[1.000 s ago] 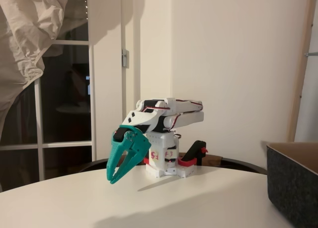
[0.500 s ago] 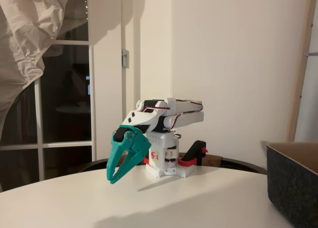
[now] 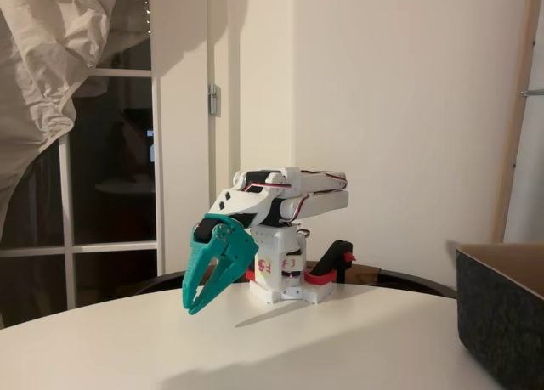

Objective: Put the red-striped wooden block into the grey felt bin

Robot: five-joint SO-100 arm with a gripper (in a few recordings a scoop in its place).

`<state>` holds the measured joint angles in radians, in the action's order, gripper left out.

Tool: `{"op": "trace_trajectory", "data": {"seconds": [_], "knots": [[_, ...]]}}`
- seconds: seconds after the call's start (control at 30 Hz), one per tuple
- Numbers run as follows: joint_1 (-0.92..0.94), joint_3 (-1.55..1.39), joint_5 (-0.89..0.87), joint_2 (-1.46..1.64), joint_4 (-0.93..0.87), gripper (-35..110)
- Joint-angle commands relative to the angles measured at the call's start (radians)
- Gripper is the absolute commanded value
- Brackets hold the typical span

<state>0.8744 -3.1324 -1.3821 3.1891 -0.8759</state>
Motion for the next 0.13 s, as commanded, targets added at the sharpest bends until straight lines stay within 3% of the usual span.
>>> {"op": "trace_trajectory", "data": {"seconds": [0.0,0.1], "knots": [[0.014,-0.012,-0.003,0.028,-0.008,0],[0.014,-0.012,-0.003,0.028,-0.008,0]]}}
